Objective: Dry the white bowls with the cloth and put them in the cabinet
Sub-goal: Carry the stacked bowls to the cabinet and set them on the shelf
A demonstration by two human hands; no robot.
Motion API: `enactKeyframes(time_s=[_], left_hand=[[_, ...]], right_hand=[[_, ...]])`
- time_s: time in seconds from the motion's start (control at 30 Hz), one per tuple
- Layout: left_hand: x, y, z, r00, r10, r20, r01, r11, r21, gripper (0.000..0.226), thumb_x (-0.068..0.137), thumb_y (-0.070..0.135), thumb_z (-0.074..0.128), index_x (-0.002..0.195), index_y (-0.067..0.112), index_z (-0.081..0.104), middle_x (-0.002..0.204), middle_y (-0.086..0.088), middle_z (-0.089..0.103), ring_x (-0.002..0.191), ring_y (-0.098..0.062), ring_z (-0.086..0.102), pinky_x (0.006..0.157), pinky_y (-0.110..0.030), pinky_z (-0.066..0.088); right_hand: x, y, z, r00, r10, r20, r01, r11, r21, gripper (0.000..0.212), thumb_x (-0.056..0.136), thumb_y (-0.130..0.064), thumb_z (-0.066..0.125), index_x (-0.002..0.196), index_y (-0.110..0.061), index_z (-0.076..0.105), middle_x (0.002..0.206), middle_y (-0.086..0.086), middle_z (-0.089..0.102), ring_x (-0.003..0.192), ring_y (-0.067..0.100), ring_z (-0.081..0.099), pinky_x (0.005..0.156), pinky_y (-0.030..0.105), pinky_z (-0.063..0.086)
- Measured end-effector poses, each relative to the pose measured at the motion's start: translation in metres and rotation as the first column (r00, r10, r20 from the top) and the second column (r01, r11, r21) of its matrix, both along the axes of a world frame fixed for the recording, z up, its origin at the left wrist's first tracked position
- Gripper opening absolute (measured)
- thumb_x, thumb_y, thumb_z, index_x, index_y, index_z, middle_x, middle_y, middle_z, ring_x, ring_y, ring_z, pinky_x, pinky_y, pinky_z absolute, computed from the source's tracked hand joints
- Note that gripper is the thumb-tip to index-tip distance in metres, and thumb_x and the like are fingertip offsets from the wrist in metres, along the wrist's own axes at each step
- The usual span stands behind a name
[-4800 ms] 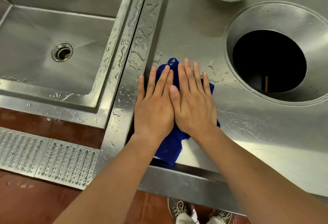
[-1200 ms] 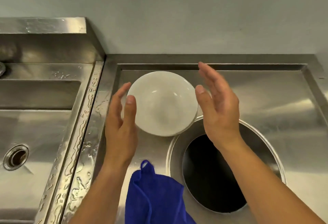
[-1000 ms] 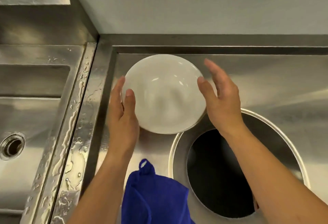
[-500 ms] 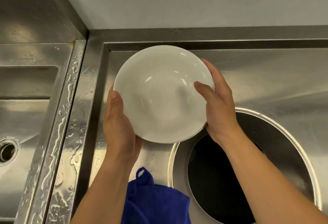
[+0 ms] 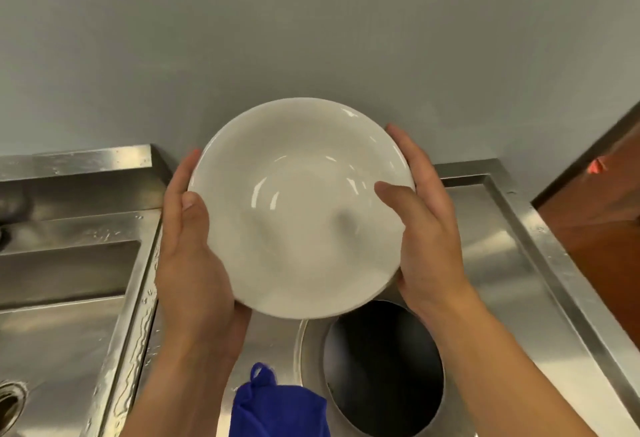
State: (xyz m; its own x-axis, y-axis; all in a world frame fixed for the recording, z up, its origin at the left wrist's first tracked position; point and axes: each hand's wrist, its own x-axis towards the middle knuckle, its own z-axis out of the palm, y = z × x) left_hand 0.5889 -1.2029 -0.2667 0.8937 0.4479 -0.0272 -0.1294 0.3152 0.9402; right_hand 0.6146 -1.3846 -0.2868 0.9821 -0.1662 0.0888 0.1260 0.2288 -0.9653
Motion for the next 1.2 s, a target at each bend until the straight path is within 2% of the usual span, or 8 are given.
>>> enactKeyframes(time_s=[0.07,0.3,0.47,0.6,0.73,0.83,1.0,1.2], left_hand=[[-0.018,-0.019,0.016,0.995,-0.101,0.016,0.101,0.995,0.013,0.039,0.112,0.039,0.038,0.127,0.06,0.067,0.124,0.025,0.076,0.108,-0.003,0.076,0.071,-0.028,0.065],[-0.092,-0.12,0.076,0.957,-0.27,0.105,0.272,0.962,-0.007,0.039,0.115,0.028,0.038,0.132,0.045,0.069,0.126,0.016,0.079,0.113,-0.007,0.077,0.079,-0.027,0.065],[-0.164,-0.226,0.109,0.9,-0.402,0.167,0.395,0.916,0.074,0.042,0.114,0.031,0.036,0.126,0.051,0.071,0.123,0.024,0.078,0.114,-0.002,0.075,0.091,-0.035,0.061],[-0.245,-0.327,0.121,0.827,-0.523,0.205,0.523,0.85,0.058,0.039,0.106,0.037,0.042,0.126,0.054,0.071,0.129,0.023,0.076,0.116,-0.003,0.074,0.09,-0.03,0.064],[-0.331,-0.43,0.129,0.739,-0.652,0.17,0.658,0.753,0.029,0.04,0.113,0.033,0.041,0.125,0.054,0.073,0.129,0.024,0.076,0.115,-0.001,0.074,0.087,-0.024,0.063],[-0.385,-0.503,0.139,0.661,-0.73,0.175,0.74,0.673,0.008,0.04,0.114,0.03,0.041,0.125,0.05,0.074,0.129,0.023,0.076,0.118,-0.001,0.073,0.092,-0.025,0.057],[-0.447,-0.614,0.16,0.523,-0.83,0.194,0.841,0.539,0.038,0.038,0.113,0.029,0.044,0.125,0.049,0.074,0.124,0.024,0.078,0.111,0.002,0.075,0.072,-0.011,0.059],[-0.478,-0.736,0.161,0.364,-0.915,0.176,0.923,0.379,0.065,0.033,0.111,0.037,0.048,0.128,0.054,0.071,0.125,0.028,0.076,0.116,-0.002,0.073,0.085,-0.027,0.06]], right_hand=[[-0.029,-0.023,0.025,0.998,-0.022,0.058,0.022,1.0,0.014,0.06,0.084,-0.017,0.058,0.142,-0.032,0.06,0.13,-0.014,0.07,0.119,0.011,0.068,0.097,0.038,0.059],[-0.145,-0.12,0.089,0.955,-0.247,0.162,0.255,0.966,-0.034,0.056,0.086,-0.021,0.057,0.141,-0.03,0.059,0.126,-0.015,0.07,0.115,0.007,0.068,0.09,0.032,0.061],[-0.244,-0.218,0.122,0.885,-0.417,0.205,0.443,0.891,-0.099,0.056,0.086,-0.027,0.058,0.141,-0.036,0.057,0.126,-0.018,0.067,0.115,0.002,0.065,0.096,0.042,0.062],[-0.352,-0.31,0.14,0.813,-0.543,0.211,0.575,0.806,-0.139,0.056,0.085,-0.033,0.06,0.141,-0.04,0.056,0.124,-0.019,0.065,0.112,0.001,0.064,0.09,0.038,0.063],[-0.471,-0.394,0.155,0.708,-0.677,0.201,0.705,0.691,-0.159,0.06,0.084,-0.032,0.06,0.144,-0.035,0.054,0.134,-0.009,0.064,0.125,0.016,0.062,0.103,0.05,0.057],[-0.54,-0.449,0.167,0.609,-0.763,0.215,0.793,0.586,-0.166,0.058,0.084,-0.029,0.061,0.141,-0.037,0.057,0.132,-0.012,0.067,0.124,0.013,0.063,0.105,0.052,0.054],[-0.62,-0.536,0.176,0.437,-0.866,0.242,0.899,0.418,-0.129,0.056,0.081,-0.028,0.062,0.136,-0.039,0.061,0.124,-0.018,0.07,0.117,0.009,0.066,0.1,0.049,0.058],[-0.665,-0.635,0.171,0.293,-0.926,0.238,0.955,0.272,-0.117,0.055,0.082,-0.027,0.061,0.136,-0.042,0.06,0.121,-0.018,0.069,0.116,0.011,0.067,0.095,0.048,0.061]])
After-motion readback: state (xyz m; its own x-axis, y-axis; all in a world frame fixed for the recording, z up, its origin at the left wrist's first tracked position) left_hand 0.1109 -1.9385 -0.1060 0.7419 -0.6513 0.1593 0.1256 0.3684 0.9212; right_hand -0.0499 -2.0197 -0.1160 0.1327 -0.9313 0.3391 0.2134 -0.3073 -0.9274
